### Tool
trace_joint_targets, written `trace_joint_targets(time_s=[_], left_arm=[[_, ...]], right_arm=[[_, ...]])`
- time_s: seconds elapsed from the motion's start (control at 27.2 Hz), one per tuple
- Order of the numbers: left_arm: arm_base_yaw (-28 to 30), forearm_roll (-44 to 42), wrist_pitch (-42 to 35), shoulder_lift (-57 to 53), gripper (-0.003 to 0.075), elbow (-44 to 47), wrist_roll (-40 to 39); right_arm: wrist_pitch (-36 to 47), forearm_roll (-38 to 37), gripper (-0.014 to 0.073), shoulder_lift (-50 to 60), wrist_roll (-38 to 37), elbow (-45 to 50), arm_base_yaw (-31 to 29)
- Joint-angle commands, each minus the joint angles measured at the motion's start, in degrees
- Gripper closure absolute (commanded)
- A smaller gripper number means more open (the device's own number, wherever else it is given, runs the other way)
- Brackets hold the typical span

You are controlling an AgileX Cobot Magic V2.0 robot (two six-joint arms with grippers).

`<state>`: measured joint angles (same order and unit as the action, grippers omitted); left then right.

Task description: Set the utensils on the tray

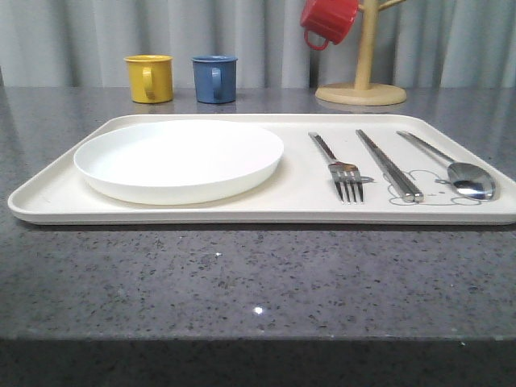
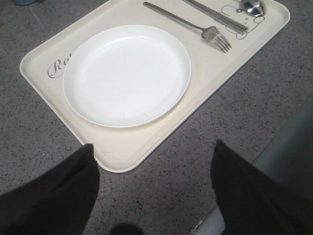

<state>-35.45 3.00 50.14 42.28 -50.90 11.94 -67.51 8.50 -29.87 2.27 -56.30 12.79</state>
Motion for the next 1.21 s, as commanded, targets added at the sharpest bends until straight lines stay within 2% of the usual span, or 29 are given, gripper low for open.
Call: trace_joint_targets(time_s=[0.0,0.07,0.18,0.55,0.66,0.81,0.92,0.95,1.17], left_arm=[[0.01,0.39,-3.85,-0.17,0.025,-1.33,-0.52],[0.01,0.39,-3.85,-0.17,0.0251,-1.33,-0.52],[0.01,0.39,-3.85,-0.17,0.025,-1.33,-0.52],[0.01,0.39,-4.6,-0.17,0.0252,-1.33,-0.52],[0.01,0.39,-4.63,-0.17,0.0341,-1.33,-0.52],[0.01,0.39,-4.73,-0.17,0.0578,-1.33,-0.52],[0.01,0.48,-4.73,-0.17,0.0718,-1.33,-0.52],[0.01,0.48,-4.73,-0.17,0.0739,-1.33,-0.52],[0.01,0.48,-4.73,-0.17,0.074,-1.33,-0.52]], right_arm=[[5.41,-0.87,0.0274,8.67,0.83,3.19,0.08],[5.96,-1.77,0.0274,15.28,0.78,6.02,-0.03],[5.35,-2.02,0.0274,19.61,0.78,8.28,-0.03],[3.45,-2.02,0.0284,19.57,0.78,8.43,-0.03],[3.45,-2.14,0.0414,19.57,0.78,8.43,-0.03],[3.49,-2.14,0.0664,19.57,0.78,8.43,-0.03],[3.49,-2.14,0.0662,19.57,0.78,8.43,-0.03],[3.43,-2.14,0.0662,19.57,0.78,8.43,-0.03],[3.28,-2.14,0.0662,19.57,0.78,8.43,-0.03]])
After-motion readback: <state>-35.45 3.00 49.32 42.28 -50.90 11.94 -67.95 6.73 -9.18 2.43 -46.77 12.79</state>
